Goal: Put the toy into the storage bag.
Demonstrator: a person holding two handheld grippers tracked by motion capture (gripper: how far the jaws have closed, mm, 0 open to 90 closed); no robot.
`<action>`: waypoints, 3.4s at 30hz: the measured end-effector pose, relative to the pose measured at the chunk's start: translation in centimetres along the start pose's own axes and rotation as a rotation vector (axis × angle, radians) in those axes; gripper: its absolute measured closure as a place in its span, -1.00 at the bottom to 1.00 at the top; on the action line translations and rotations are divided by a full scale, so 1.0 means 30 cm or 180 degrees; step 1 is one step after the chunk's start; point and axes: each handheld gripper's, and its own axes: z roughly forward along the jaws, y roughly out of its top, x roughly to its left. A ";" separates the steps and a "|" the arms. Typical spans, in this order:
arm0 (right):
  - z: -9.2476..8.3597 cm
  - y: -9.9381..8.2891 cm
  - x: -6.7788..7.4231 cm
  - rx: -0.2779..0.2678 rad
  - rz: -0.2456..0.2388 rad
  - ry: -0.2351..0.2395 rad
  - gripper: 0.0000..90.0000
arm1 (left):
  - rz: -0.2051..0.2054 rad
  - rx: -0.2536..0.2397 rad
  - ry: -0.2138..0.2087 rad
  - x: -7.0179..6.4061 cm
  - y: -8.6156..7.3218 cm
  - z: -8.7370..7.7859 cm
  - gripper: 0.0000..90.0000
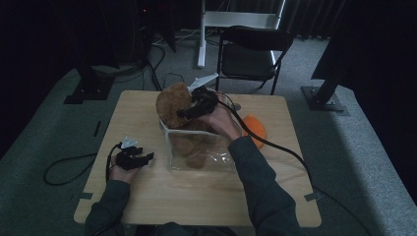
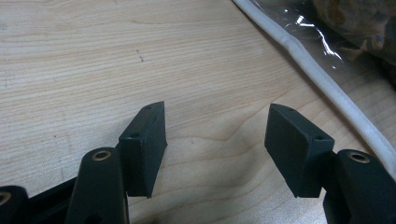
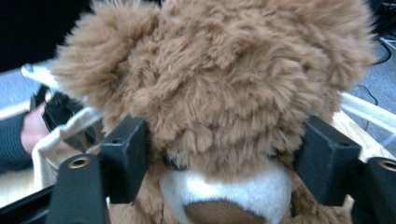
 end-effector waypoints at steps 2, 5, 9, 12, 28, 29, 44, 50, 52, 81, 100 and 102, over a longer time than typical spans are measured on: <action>-0.010 0.006 -0.003 -0.0088 0.0012 -0.0019 -0.47 | 0.0000 -0.0001 0.0000 0.000 0.000 0.000 -0.13; -0.014 0.014 0.000 -0.0176 -0.0015 -0.0037 -0.51 | -0.0001 0.0001 -0.0003 0.001 0.000 0.000 -0.13; -0.024 0.029 -0.006 -0.0407 0.0053 -0.0002 -0.45 | 0.0000 0.0000 0.0001 0.000 0.000 0.000 -0.13; -0.024 0.035 -0.007 -0.0446 0.0082 -0.0005 -0.39 | 0.0001 0.0000 0.0001 0.000 0.000 0.000 -0.13; 0.023 0.017 0.021 0.0101 -0.0034 -0.0070 -0.08 | -0.0001 0.0000 0.0006 -0.001 0.000 0.000 -0.13; 0.022 0.016 0.019 0.0159 -0.0026 -0.0079 -0.07 | 0.0000 0.0000 0.0006 -0.002 0.000 0.000 -0.13; -0.026 -0.002 0.051 0.0180 -0.0233 -0.0227 -0.17 | 0.0002 0.0003 0.0003 -0.001 0.000 0.000 -0.13; -0.057 -0.002 0.067 0.0148 -0.0320 -0.0254 -0.03 | 0.0003 0.0002 0.0004 -0.002 0.000 0.000 -0.13; -0.068 -0.002 0.069 0.0128 -0.0314 -0.0252 -0.02 | 0.0002 0.0003 0.0003 -0.002 0.000 0.000 -0.13; -0.245 -0.039 0.010 -0.0310 -0.0158 -0.0478 -0.18 | -0.0005 -0.0001 0.0000 -0.001 0.000 0.000 -0.13; -0.353 -0.077 -0.026 -0.0325 -0.0108 -0.0711 -0.31 | -0.0006 -0.0001 0.0000 -0.001 0.000 0.000 -0.13; -0.363 -0.083 -0.031 -0.0325 -0.0095 -0.0744 -0.37 | -0.0005 0.0000 0.0000 -0.001 0.000 0.000 -0.13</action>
